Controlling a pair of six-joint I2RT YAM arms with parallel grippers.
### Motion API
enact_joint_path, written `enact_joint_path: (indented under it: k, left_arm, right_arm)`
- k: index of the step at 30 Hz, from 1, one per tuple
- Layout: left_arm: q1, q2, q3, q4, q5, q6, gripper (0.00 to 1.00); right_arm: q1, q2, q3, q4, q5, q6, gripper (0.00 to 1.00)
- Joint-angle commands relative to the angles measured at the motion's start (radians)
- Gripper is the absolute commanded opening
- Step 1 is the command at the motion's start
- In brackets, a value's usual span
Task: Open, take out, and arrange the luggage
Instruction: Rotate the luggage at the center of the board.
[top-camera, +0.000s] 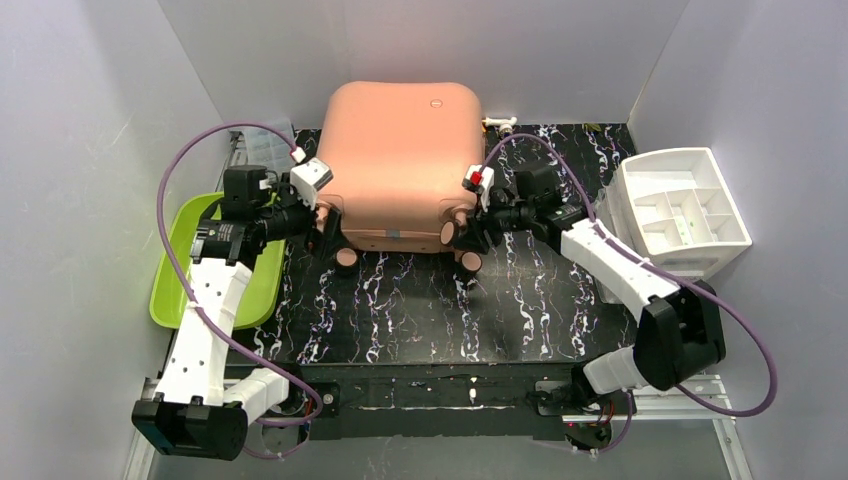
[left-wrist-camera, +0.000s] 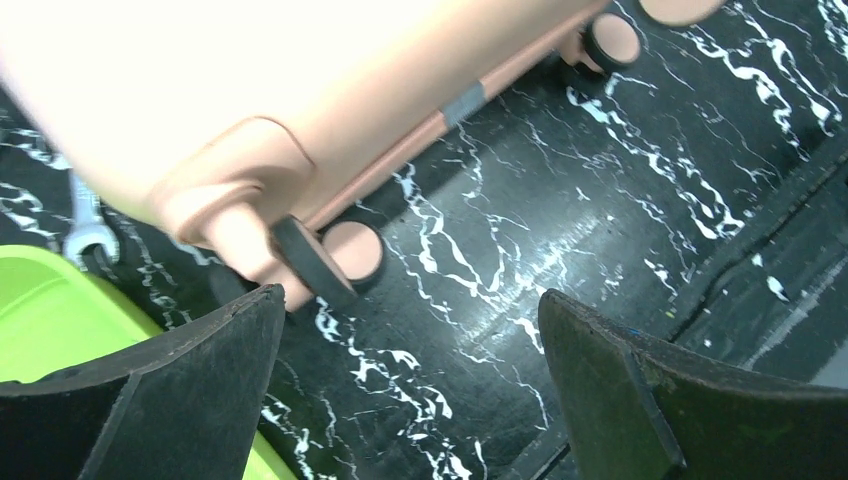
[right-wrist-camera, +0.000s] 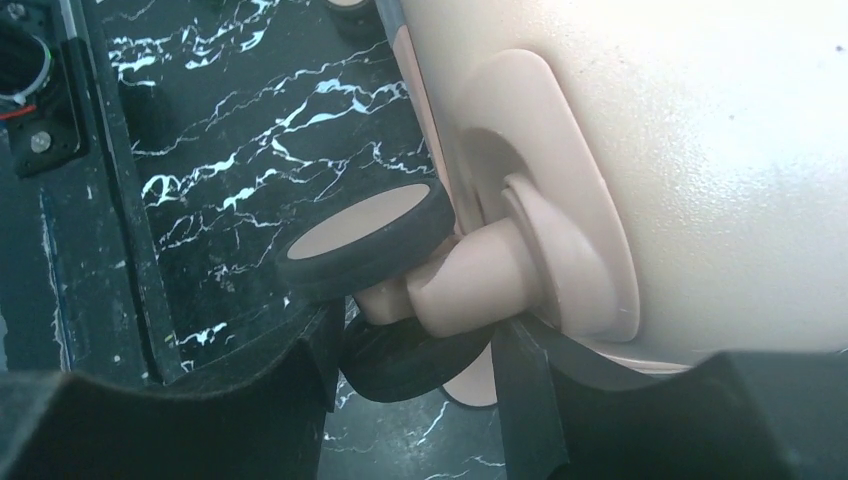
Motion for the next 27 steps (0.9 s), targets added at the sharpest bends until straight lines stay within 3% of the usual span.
enact_joint_path:
  k: [1,7,11,12,14,17,20,23,27]
  left_arm:
    - [0.032,-0.013,0.075,-0.018,-0.064,0.02,0.98]
    - [0.083,0.037,0.12,0.011,-0.116,0.037,0.98]
    - [0.126,0.108,0.153,0.025,-0.113,0.028,0.98]
    - [0.134,0.127,0.162,0.027,-0.108,0.024,0.98]
    - [0.147,0.176,0.18,0.036,-0.091,0.018,0.98]
    - [0.163,0.234,0.205,0.067,-0.055,0.001,0.98]
    - [0.166,0.32,0.253,0.084,-0.026,-0.015,0.98]
    - [0.174,0.42,0.328,0.093,0.015,-0.05,0.98]
    - [0.188,0.561,0.448,0.1,0.126,-0.123,0.98]
  right_arm:
    - [0.154,-0.097,-0.066,-0.263,-0.272,-0.195,0.1]
    - [0.222,-0.189,-0.074,-0.349,-0.326,-0.229,0.11]
    - [0.231,-0.217,-0.098,-0.315,-0.36,-0.199,0.13]
    - [0.235,-0.22,-0.1,-0.314,-0.357,-0.2,0.19]
    - [0.239,-0.229,-0.088,-0.323,-0.339,-0.212,0.4]
    - [0.233,-0.239,-0.017,-0.346,-0.25,-0.25,0.62]
    - [0.177,-0.236,0.098,-0.368,-0.198,-0.267,0.71]
    - [0.047,-0.197,0.228,-0.381,-0.195,-0.237,0.85]
    - [-0.176,-0.117,0.364,-0.386,-0.357,-0.19,0.88]
